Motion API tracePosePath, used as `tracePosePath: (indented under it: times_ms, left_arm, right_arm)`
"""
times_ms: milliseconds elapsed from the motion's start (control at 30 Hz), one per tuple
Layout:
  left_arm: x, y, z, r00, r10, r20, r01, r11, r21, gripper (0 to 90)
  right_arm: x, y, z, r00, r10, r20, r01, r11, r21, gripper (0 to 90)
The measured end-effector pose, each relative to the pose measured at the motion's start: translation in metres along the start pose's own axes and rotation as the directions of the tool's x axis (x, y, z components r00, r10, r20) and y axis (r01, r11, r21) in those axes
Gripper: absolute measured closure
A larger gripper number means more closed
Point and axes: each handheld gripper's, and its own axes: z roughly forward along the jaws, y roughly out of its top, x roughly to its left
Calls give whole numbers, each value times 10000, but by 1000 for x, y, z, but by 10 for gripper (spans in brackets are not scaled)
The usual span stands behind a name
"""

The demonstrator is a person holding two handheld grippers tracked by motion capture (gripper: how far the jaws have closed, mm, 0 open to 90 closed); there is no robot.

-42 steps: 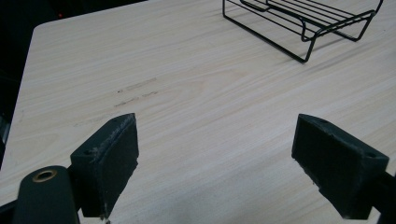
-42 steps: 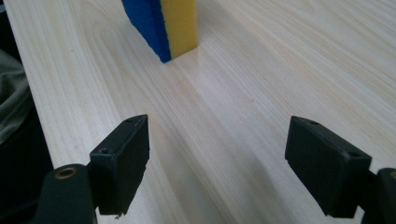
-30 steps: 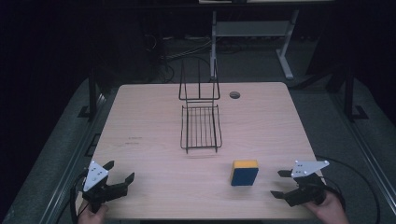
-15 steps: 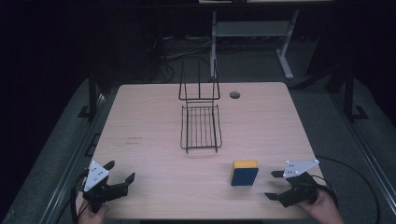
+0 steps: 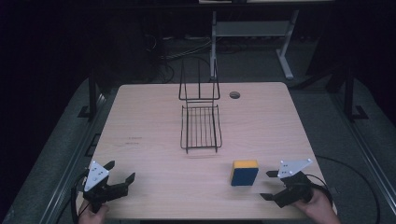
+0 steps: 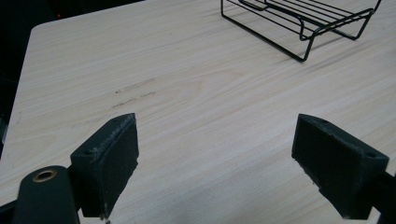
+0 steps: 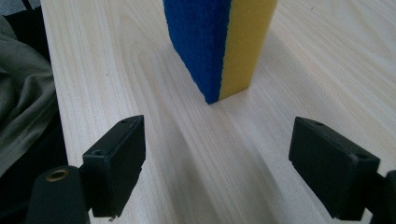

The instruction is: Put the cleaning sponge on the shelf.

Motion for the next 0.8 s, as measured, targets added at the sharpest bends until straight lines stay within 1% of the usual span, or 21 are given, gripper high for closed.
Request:
tracePosePath:
  times_ms: [200, 567, 600, 733, 800]
  left_arm:
    - [0, 0, 0, 10000, -4, -27, 4, 10000, -11, 141]
    - [0, 0, 0, 10000, -9, -32, 8, 10000, -11, 141]
    - [0, 0, 0, 10000, -30, -22, 30, 10000, -20, 141]
    - [-1, 0, 0, 10000, -15, 12, 15, 10000, -24, 141]
    - [-2, 0, 1, 10000, 1, 40, -1, 10000, -13, 141]
  right_arm:
    - [1, 5, 3, 9998, -186, -96, 186, 9998, -6, 183]
    - [2, 14, 6, 9991, -365, -198, 365, 9993, -4, 172]
    - [1, 18, 6, 9991, -379, -187, 380, 9993, 4, 168]
    - [0, 23, 6, 9990, -345, -288, 342, 9993, -124, 168]
    - [-1, 28, 8, 9985, -424, -345, 420, 9991, -113, 168]
